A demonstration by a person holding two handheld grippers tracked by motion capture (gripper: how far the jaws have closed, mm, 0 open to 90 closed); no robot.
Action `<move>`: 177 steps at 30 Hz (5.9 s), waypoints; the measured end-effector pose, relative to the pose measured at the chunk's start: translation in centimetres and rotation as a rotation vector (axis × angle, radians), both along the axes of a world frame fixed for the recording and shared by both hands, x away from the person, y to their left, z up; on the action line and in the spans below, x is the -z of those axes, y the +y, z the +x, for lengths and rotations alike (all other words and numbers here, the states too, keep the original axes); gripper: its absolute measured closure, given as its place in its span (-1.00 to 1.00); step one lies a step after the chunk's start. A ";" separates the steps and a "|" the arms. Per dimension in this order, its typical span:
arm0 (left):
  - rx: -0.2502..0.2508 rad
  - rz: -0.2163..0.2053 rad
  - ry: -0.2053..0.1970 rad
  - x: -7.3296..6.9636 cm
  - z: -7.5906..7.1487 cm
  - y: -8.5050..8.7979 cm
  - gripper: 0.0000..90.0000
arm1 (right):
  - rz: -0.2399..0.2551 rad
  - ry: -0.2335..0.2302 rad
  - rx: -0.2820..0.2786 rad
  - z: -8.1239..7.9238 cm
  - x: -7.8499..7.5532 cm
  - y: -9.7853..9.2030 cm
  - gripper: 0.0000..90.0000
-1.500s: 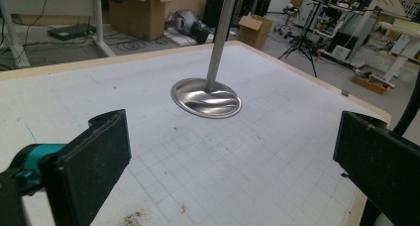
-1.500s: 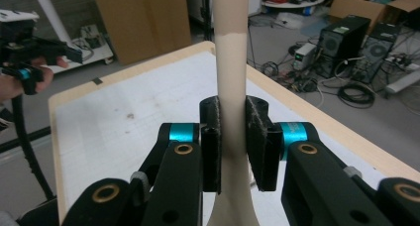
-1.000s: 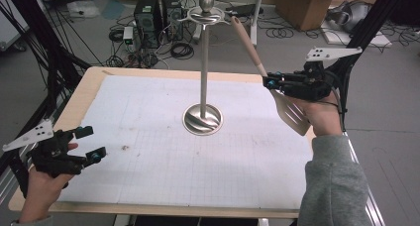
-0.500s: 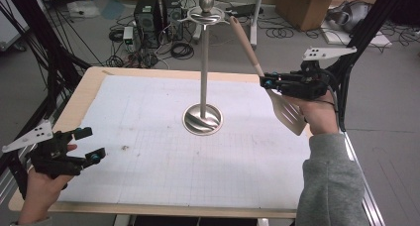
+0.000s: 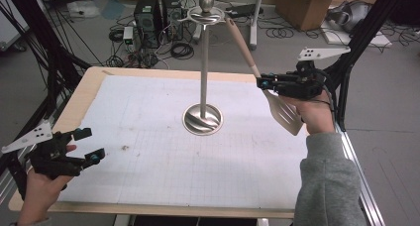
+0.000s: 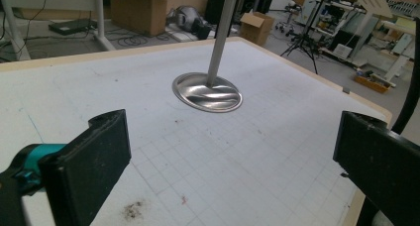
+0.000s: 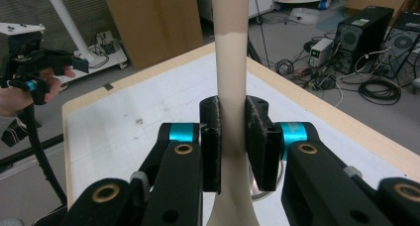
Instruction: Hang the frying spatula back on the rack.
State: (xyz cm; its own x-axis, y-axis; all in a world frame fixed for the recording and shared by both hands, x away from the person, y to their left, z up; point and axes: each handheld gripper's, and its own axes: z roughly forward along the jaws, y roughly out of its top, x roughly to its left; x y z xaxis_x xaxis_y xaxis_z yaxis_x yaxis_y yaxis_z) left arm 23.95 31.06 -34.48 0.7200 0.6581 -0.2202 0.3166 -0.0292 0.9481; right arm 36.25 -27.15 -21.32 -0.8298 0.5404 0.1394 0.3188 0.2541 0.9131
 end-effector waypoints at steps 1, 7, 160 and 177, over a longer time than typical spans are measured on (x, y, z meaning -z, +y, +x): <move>0.000 0.003 -0.003 0.0 0.0 0.0 -0.96 | 0.002 0.002 -0.002 0.0 0.0 0.0 0.73; -0.002 0.006 0.003 0.1 0.0 0.1 -0.96 | -0.005 0.008 -0.006 0.2 0.3 0.4 0.73; -0.011 0.025 0.014 0.7 0.0 -0.8 -0.96 | 0.016 -0.189 0.056 1.0 3.5 7.2 -0.74; -0.036 0.010 -0.026 0.1 -0.2 -0.6 -0.96 | 0.049 -0.193 0.104 -1.7 5.8 5.0 -0.74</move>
